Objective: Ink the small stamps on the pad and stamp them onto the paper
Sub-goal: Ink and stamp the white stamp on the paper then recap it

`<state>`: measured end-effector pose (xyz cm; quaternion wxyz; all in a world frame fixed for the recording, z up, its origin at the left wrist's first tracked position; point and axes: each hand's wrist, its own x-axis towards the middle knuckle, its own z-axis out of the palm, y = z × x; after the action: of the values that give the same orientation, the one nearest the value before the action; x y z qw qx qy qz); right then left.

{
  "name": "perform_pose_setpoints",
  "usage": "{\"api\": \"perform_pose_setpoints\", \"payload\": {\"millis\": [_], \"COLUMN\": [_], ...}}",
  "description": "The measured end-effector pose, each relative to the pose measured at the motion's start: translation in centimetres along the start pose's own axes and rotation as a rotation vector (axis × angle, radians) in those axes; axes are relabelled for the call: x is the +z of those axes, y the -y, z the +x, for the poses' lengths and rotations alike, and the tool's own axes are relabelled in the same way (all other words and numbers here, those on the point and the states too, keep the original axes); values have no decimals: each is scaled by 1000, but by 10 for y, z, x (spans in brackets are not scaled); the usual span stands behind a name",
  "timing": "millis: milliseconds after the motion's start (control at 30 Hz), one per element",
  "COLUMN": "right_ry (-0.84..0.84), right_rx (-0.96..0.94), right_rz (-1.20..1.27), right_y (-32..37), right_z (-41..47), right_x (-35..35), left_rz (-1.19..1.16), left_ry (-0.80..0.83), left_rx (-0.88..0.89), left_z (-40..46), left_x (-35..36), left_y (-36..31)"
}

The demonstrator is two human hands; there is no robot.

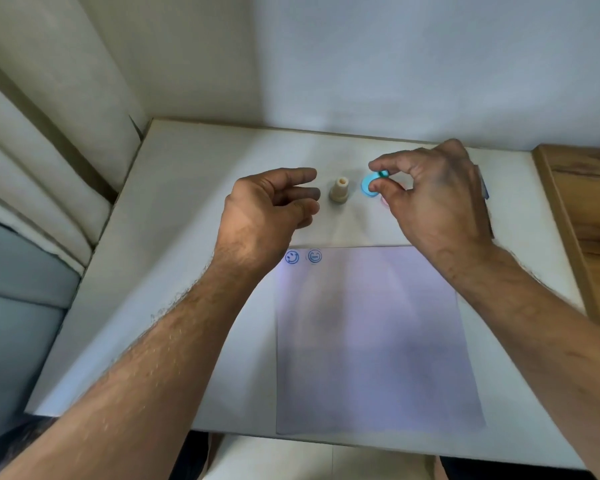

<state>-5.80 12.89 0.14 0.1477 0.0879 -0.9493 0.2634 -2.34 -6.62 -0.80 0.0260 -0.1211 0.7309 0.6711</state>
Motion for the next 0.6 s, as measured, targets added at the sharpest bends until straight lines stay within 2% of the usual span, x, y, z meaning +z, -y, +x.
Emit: {"api": "perform_pose_setpoints", "payload": {"millis": [267, 533, 600], "right_ry": [0, 34, 3], "right_rx": [-86, -18, -63], "right_rz": [-27, -66, -105], "right_y": [0, -2, 0], "right_z": [-2, 0, 3], "right_x": [15, 25, 25], "left_rz": [35, 47, 47], "left_ry": [-5, 0, -10], "left_rx": [-6, -11, -7], "left_z": [0, -3, -2], "left_x": [0, 2, 1], "left_y": [3, 4, 3]}}
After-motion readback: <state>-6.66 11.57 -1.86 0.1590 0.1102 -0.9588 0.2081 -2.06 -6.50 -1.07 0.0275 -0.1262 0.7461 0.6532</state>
